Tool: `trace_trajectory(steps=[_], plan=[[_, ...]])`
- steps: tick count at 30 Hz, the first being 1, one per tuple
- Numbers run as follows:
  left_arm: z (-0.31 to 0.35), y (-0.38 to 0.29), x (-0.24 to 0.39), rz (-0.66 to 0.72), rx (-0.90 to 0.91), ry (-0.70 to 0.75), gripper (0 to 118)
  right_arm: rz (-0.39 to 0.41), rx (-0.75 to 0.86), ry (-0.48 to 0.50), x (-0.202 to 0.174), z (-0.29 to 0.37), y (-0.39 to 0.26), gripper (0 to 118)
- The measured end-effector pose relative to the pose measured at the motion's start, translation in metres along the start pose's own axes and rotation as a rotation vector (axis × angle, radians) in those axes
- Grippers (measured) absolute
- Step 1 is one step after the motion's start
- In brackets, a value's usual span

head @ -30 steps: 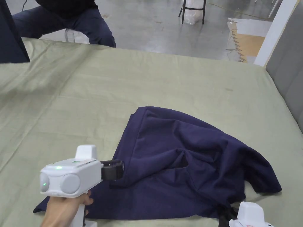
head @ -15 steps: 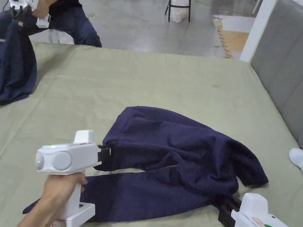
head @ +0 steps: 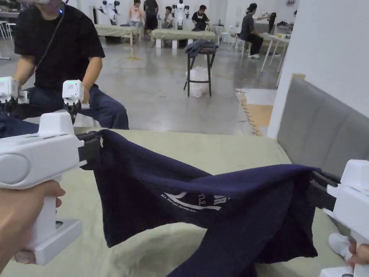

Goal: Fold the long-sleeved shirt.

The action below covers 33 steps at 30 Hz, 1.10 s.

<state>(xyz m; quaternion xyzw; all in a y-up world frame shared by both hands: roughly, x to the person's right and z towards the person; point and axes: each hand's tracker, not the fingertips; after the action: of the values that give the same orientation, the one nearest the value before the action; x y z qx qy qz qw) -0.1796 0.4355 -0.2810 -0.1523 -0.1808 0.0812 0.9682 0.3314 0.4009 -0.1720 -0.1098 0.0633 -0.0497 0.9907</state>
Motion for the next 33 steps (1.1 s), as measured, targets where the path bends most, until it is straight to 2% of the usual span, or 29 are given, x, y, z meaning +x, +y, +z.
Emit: trace_trajectory(steps=[4, 7, 10, 17, 26, 30, 31, 33], plan=[[0.026, 0.066, -0.003, 0.012, 0.107, 0.021, 13, 0.052, 0.055, -0.009, 0.006, 0.007, 0.085, 5], [0.045, 0.11, 0.006, 0.021, 0.169, 0.004, 13, 0.048, 0.094, 0.012, 0.001, 0.008, 0.139, 5], [0.055, 0.154, 0.017, -0.021, 0.242, 0.045, 13, 0.107, 0.139, -0.004, -0.013, 0.008, 0.191, 5], [0.051, 0.249, 0.027, 0.004, 0.311, 0.064, 13, 0.123, 0.223, -0.026, -0.026, -0.01, 0.298, 5], [-0.005, 0.326, 0.017, -0.003, 0.345, 0.11, 13, 0.179, 0.279, -0.086, -0.035, -0.07, 0.384, 5], [-0.044, 0.352, 0.013, -0.057, 0.357, 0.174, 13, 0.19, 0.306, -0.098, -0.034, -0.107, 0.408, 5], [-0.055, 0.359, 0.01, -0.05, 0.364, 0.175, 13, 0.197, 0.314, -0.109, -0.034, -0.074, 0.388, 5], [-0.074, 0.371, 0.007, -0.037, 0.385, 0.196, 13, 0.216, 0.338, -0.128, -0.033, -0.073, 0.39, 5]])
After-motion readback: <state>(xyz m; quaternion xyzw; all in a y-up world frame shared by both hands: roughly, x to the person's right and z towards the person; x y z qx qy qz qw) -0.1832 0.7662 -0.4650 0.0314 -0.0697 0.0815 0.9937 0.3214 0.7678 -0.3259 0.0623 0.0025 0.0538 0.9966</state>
